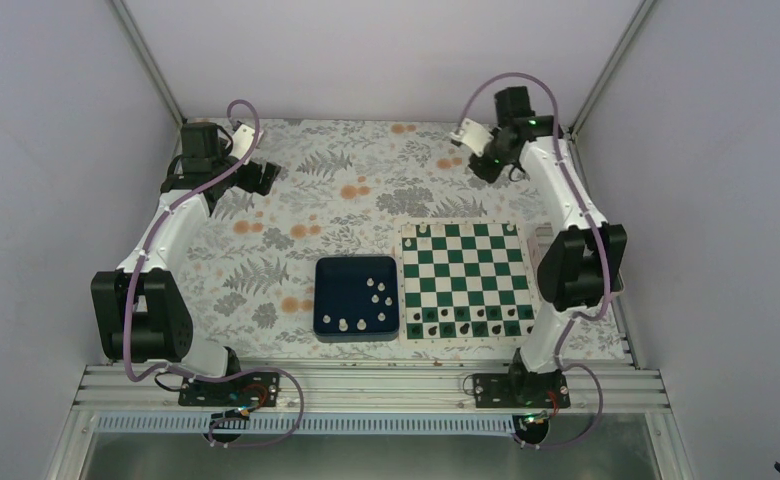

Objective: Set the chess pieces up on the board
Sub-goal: Place the chess piece on the chessboard.

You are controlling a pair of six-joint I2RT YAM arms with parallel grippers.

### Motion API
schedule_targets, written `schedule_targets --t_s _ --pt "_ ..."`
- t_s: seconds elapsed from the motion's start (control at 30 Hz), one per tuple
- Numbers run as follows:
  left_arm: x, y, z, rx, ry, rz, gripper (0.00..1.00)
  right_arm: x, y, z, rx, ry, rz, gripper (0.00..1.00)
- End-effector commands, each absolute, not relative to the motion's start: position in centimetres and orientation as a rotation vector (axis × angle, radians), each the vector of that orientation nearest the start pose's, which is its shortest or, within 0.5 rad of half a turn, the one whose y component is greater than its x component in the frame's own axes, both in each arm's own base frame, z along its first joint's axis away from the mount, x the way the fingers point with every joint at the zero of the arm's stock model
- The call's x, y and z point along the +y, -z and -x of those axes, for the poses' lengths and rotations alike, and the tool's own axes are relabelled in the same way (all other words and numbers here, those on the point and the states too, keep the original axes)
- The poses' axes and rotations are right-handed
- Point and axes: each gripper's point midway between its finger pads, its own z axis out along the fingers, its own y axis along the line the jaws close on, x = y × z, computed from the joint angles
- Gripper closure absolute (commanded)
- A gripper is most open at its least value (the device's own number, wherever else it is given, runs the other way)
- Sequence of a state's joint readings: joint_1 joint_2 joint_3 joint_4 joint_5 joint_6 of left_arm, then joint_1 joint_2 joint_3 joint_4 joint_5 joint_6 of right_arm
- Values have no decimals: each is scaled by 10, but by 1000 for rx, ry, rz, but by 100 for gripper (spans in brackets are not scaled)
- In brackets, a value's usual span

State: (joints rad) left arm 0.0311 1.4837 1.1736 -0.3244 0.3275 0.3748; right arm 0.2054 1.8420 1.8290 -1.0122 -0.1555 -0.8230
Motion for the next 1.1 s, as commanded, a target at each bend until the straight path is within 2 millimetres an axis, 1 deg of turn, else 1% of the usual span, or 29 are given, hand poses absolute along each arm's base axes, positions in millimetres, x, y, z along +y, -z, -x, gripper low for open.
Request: schedule_targets --t_s 0.0,0.1,0.2,0.47,0.63,0.8,1.07 --pt "-43 -229 -439 2064 138 -563 0 80 -160 -442 2365 -61 1318 95" --pt "-43 -228 -440 2066 142 -564 0 65 -129 -436 2433 -91 1301 95" --pt "-44 -227 -440 2069 144 -563 0 58 -106 -431 2486 -90 1290 95" --pt "-44 -226 -440 2071 150 -565 0 33 -69 -420 2596 -70 1252 94" --pt "-44 -226 -440 2071 151 -565 0 19 -56 -413 2641 -64 1234 93" --pt "-45 -226 -441 2071 155 -567 0 10 -47 -409 2666 -60 1218 93" --pt "-45 -226 -441 2074 158 -568 0 4 -36 -408 2687 -81 1206 93"
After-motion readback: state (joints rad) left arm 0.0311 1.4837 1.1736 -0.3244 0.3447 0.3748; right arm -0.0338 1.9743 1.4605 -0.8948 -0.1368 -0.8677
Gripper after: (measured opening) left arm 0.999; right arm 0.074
